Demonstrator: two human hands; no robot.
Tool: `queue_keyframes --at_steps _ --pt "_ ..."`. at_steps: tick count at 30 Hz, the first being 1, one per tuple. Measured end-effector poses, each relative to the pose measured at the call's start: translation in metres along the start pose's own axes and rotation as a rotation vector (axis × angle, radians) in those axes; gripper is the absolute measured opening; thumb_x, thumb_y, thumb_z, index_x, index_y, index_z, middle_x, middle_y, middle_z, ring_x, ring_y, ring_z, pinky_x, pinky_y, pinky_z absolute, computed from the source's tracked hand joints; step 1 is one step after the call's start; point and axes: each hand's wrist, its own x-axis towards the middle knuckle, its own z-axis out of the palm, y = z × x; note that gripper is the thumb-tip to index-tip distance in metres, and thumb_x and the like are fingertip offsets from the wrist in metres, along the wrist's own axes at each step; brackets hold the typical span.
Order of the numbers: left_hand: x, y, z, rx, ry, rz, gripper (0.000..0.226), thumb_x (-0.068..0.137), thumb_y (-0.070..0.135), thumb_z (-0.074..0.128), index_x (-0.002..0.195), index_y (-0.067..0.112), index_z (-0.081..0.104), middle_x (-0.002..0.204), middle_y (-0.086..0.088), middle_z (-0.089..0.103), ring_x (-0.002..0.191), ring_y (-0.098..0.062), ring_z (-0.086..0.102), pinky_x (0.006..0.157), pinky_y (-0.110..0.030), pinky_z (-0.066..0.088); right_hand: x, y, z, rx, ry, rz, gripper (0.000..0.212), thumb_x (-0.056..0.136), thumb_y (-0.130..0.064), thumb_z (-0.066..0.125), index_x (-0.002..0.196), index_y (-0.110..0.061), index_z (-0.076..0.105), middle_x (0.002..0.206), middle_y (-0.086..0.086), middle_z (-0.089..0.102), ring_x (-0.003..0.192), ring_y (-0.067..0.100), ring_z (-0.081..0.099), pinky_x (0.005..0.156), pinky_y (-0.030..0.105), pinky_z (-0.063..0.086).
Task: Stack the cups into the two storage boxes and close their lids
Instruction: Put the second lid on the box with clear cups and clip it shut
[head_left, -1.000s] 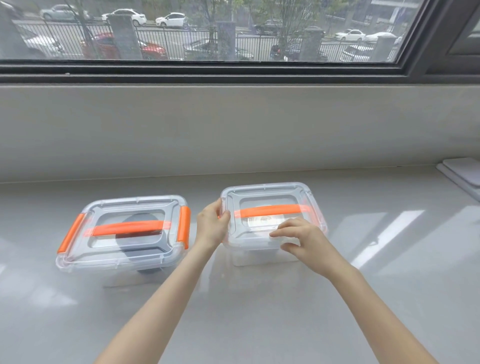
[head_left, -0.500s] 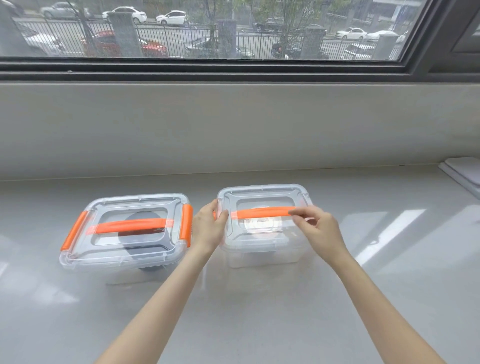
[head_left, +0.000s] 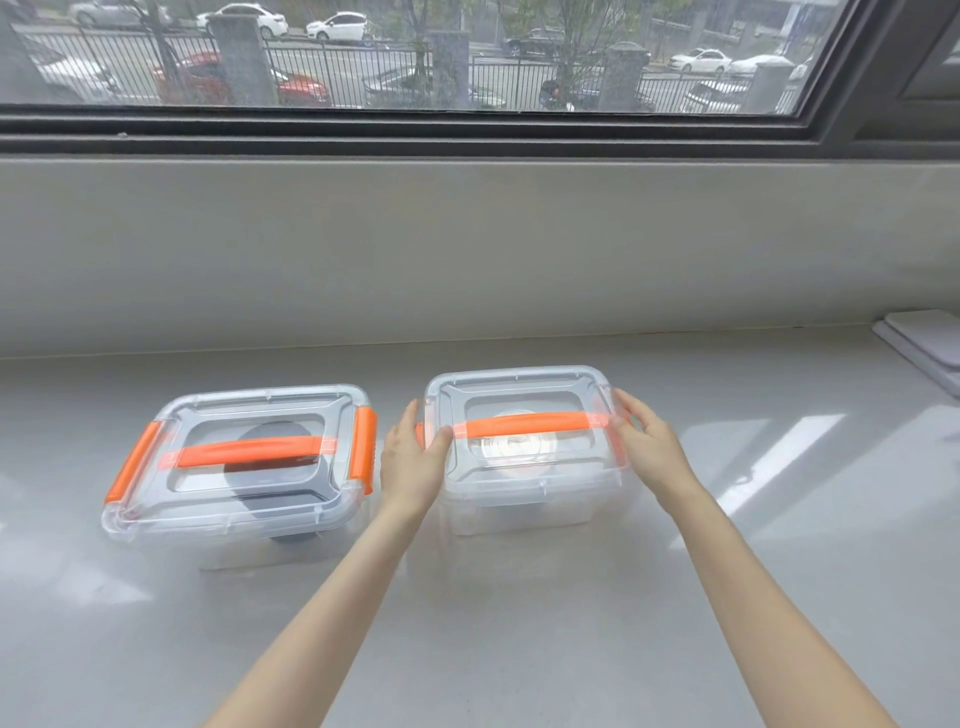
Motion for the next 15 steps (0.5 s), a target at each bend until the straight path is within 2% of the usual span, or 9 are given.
queue_keyframes --at_steps 3,5,7,8,9,10,12,14,15 --pt "0.002 -0.001 -0.001 -0.140 0.028 -0.231 0.079 0.081 0.038 0.061 0.142 0.003 0.025 0.149 -0.011 0.036 0.136 -0.026 0.035 0.107 -0.035 0.030 0.003 0.004 -0.003 0.159 0.030 0.197 0.061 0.086 -0.027 0.059 0.138 -0.006 0.034 0.141 0.012 0.042 0.128 0.026 0.043 0.102 0.035 0.036" --pt "0.002 -0.001 -0.004 -0.140 0.057 -0.297 0.074 0.077 0.040 0.066 0.132 -0.002 0.040 0.133 -0.015 0.050 0.127 -0.029 0.046 0.100 -0.036 0.037 0.007 0.013 -0.005 0.223 0.014 0.301 0.071 0.076 -0.036 0.068 0.131 0.000 0.042 0.131 0.015 0.052 0.116 0.031 0.054 0.098 0.041 0.042" --pt "0.003 0.000 -0.007 -0.083 0.069 -0.212 0.037 0.075 0.039 0.068 0.093 0.007 0.063 0.096 -0.011 0.064 0.104 -0.032 0.060 0.085 -0.037 0.045 0.008 0.015 -0.006 0.265 0.006 0.313 0.056 0.075 -0.032 0.070 0.116 0.004 0.056 0.108 0.015 0.064 0.095 0.030 0.061 0.089 0.041 0.047" --pt "0.002 0.002 -0.008 -0.044 0.073 -0.155 0.025 0.075 0.037 0.069 0.071 0.015 0.058 0.076 -0.006 0.061 0.088 -0.032 0.061 0.075 -0.036 0.045 0.008 0.016 -0.007 0.274 0.008 0.292 0.046 0.077 -0.028 0.070 0.110 0.004 0.061 0.099 0.015 0.066 0.088 0.029 0.061 0.086 0.040 0.047" --pt "0.001 0.004 -0.009 -0.006 0.072 -0.099 0.032 0.075 0.034 0.068 0.058 0.017 0.047 0.062 -0.001 0.052 0.073 -0.030 0.055 0.064 -0.034 0.041 0.007 0.015 -0.006 0.279 0.021 0.270 0.040 0.078 -0.025 0.070 0.106 0.002 0.063 0.096 0.014 0.066 0.085 0.027 0.061 0.085 0.039 0.047" --pt "0.000 0.006 -0.009 0.052 0.087 -0.028 0.038 0.076 0.030 0.067 0.054 0.015 0.040 0.053 0.001 0.042 0.065 -0.028 0.046 0.057 -0.033 0.034 0.006 0.014 -0.006 0.284 0.033 0.246 0.036 0.078 -0.023 0.070 0.106 0.001 0.064 0.096 0.013 0.067 0.086 0.026 0.061 0.085 0.037 0.047" --pt "0.000 0.008 -0.009 0.150 0.116 0.097 0.036 0.079 0.022 0.062 0.054 0.011 0.039 0.048 0.000 0.035 0.059 -0.027 0.039 0.054 -0.032 0.028 0.004 0.012 -0.006 0.288 0.059 0.206 0.037 0.079 -0.021 0.070 0.109 -0.001 0.063 0.099 0.012 0.066 0.090 0.024 0.060 0.086 0.036 0.046" --pt "-0.002 0.010 -0.008 0.235 0.124 0.179 0.033 0.082 0.018 0.057 0.055 0.010 0.042 0.049 -0.012 0.045 0.060 -0.036 0.043 0.057 -0.031 0.030 0.003 0.011 -0.005 0.279 0.076 0.188 0.037 0.079 -0.020 0.069 0.111 -0.002 0.061 0.100 0.011 0.064 0.093 0.023 0.058 0.084 0.032 0.043" --pt "-0.002 0.010 -0.007 0.291 0.130 0.214 0.029 0.084 0.017 0.055 0.058 0.007 0.047 0.057 -0.022 0.054 0.066 -0.041 0.050 0.059 -0.033 0.031 0.003 0.011 -0.005 0.274 0.079 0.185 0.038 0.080 -0.019 0.069 0.113 -0.002 0.060 0.101 0.010 0.063 0.094 0.022 0.058 0.084 0.031 0.042"
